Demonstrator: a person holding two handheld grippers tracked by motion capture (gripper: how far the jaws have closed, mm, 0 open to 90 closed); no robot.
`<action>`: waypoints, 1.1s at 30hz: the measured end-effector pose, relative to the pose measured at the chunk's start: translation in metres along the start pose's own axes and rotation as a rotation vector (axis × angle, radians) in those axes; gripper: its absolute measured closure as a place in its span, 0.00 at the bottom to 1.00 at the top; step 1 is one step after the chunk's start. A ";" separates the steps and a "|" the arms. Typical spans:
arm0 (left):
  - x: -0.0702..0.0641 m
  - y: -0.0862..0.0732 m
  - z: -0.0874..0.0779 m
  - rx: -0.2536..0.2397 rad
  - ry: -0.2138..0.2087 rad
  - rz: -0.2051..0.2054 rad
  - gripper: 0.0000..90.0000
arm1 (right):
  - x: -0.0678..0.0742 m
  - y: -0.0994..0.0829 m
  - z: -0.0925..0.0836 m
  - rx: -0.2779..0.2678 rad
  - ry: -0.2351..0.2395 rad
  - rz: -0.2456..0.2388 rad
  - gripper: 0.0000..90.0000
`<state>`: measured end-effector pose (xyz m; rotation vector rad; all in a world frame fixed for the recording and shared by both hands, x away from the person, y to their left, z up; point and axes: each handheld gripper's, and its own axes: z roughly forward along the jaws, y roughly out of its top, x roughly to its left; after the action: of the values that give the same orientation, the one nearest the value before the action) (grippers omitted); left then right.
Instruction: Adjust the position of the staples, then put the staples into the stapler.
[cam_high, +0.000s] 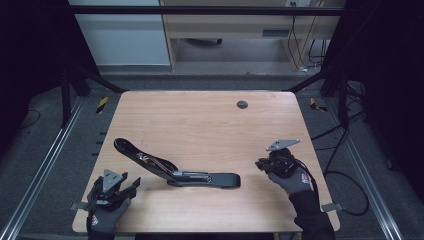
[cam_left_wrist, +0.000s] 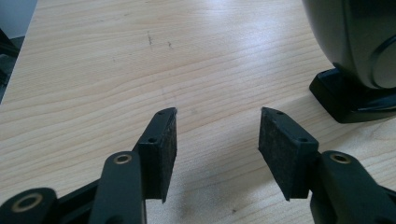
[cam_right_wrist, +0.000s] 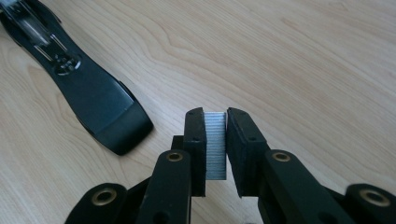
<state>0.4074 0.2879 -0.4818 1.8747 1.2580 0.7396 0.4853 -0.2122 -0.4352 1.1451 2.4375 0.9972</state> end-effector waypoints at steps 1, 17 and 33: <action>0.000 0.000 0.000 0.000 -0.002 -0.002 0.52 | 0.001 0.002 0.000 -0.008 0.004 -0.005 0.87; 0.000 0.001 0.004 0.005 -0.005 0.002 0.52 | 0.020 0.032 0.000 -0.053 0.086 -0.109 0.87; 0.001 0.001 0.004 0.006 -0.009 -0.005 0.52 | 0.038 0.063 0.007 -0.058 0.175 -0.193 0.87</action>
<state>0.4115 0.2872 -0.4837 1.8769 1.2603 0.7252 0.5000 -0.1517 -0.3958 0.8157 2.5752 1.1410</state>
